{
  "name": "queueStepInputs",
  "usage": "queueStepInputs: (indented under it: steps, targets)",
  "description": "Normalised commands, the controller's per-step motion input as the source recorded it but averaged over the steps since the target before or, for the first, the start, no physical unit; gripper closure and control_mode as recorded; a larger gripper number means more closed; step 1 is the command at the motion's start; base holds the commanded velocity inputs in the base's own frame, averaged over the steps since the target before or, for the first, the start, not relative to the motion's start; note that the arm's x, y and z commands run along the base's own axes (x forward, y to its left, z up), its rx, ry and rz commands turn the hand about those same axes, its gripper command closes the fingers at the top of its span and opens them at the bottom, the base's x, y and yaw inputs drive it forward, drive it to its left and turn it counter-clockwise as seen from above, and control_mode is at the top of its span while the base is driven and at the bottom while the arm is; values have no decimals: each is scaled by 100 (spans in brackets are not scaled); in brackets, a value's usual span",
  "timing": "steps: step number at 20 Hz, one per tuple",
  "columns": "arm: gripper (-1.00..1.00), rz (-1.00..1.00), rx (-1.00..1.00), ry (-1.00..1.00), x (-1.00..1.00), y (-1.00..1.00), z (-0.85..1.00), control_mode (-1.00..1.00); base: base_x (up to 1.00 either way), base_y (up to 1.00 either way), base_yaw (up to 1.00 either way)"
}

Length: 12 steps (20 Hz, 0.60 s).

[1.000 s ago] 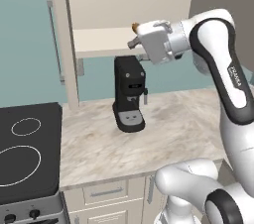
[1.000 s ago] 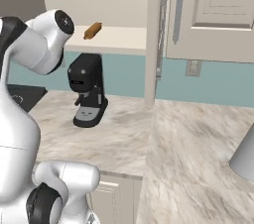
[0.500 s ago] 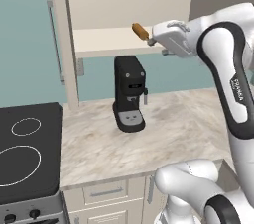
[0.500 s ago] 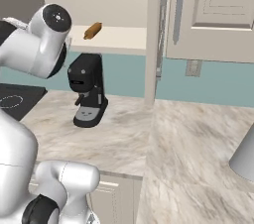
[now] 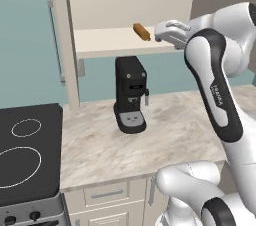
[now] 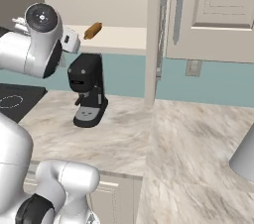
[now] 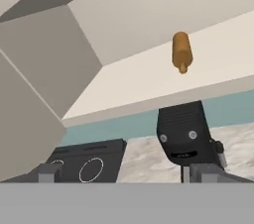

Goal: Open the cabinet, retrieve the rolling pin, and place it next to the meat on the cutting board to prepare for tenderizing.

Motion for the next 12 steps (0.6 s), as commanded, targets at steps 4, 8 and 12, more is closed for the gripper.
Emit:
queueStepInputs:
  steps: [4, 8, 12]
  targets:
    - [-100, -14, -7, 0, 48, -22, 0, -100, 0, 0, 0]
    - [-100, -12, -9, 0, 48, -19, 0, -100, 0, 0, 0]
    - [-100, -10, -9, 1, 52, -15, 0, -100, 0, 0, 0]
